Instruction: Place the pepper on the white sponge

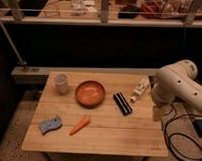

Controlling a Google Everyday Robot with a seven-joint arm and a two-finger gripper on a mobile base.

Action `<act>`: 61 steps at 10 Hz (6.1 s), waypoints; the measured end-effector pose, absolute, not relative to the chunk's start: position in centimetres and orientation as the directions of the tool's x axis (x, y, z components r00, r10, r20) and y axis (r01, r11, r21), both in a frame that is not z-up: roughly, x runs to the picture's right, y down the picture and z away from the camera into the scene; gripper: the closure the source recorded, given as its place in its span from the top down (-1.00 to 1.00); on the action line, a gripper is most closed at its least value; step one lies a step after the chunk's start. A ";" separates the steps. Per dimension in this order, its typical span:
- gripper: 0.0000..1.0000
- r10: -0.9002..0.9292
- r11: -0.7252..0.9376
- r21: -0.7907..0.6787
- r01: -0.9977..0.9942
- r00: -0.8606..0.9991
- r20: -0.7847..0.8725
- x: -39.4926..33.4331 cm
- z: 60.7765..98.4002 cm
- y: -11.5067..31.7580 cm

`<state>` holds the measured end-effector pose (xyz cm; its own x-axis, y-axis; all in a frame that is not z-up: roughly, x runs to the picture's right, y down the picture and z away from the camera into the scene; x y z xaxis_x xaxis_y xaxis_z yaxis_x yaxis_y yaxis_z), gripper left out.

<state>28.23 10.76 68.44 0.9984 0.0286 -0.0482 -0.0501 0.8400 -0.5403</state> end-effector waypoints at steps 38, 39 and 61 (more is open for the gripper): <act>0.60 -0.215 0.817 -0.484 0.314 0.944 0.249 3.2 72.4 12.3; 0.60 -0.225 0.813 -0.481 0.329 0.938 0.263 1.8 72.8 12.5; 0.60 -0.408 0.713 -0.383 0.588 0.792 0.455 -7.2 77.0 19.0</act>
<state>-7.18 19.02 77.04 0.7916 -0.4081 0.4548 0.5876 0.7126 -0.3833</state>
